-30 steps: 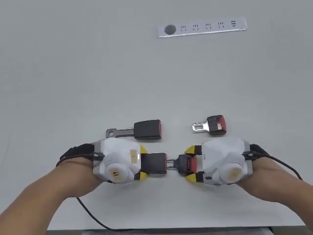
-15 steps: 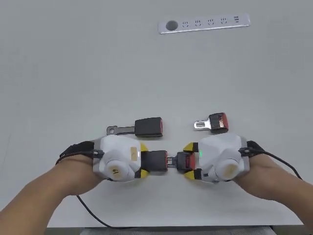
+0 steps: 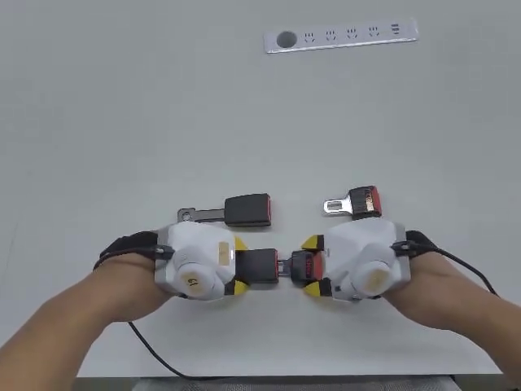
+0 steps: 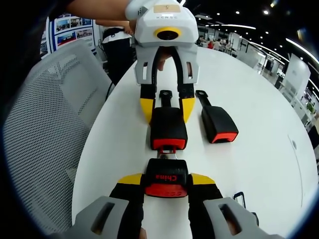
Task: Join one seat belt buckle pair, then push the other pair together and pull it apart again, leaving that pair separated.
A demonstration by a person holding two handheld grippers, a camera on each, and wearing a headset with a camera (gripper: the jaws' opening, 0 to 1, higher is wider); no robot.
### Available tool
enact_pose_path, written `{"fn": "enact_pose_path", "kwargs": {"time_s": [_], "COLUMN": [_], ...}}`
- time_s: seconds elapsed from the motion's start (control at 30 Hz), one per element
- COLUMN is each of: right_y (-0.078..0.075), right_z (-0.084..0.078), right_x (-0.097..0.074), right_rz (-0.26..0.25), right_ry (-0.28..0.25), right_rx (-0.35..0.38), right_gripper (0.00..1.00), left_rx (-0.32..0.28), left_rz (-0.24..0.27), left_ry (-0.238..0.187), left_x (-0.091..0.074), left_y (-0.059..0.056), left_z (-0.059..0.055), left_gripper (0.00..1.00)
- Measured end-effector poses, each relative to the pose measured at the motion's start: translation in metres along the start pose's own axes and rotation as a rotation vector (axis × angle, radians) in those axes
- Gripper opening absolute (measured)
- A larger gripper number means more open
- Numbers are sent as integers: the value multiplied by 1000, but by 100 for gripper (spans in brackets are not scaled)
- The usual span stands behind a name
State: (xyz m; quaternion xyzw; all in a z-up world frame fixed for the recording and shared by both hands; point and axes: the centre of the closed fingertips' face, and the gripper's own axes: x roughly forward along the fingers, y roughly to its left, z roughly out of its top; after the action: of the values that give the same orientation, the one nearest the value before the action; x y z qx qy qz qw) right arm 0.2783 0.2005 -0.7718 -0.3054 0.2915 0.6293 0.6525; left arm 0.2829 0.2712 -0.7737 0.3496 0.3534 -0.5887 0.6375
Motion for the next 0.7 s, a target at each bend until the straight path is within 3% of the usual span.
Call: {"fn": "enact_pose_path", "kwargs": {"time_s": [0.23,0.6,0.67,0.7], "right_y": [1,1,2,1], "right_z": [10,11,15,23], "right_x": [4,5,7,11], "right_rz": [8,9,12,9], "right_ry": [-4,-1,-6,-34], "right_rx": [-12,-7,-10,-39], "right_gripper": [29,29,29,29], "left_rx": [11,5,7,-5], "left_rz": [0,-2,-2,-1], "left_ry": [4,2,5,1], "left_x": [-1,-1,0,0], "left_y": [1,0,0,1], "left_z": [0,-1,-1,-2], "left_gripper": [32,32,32,32]}}
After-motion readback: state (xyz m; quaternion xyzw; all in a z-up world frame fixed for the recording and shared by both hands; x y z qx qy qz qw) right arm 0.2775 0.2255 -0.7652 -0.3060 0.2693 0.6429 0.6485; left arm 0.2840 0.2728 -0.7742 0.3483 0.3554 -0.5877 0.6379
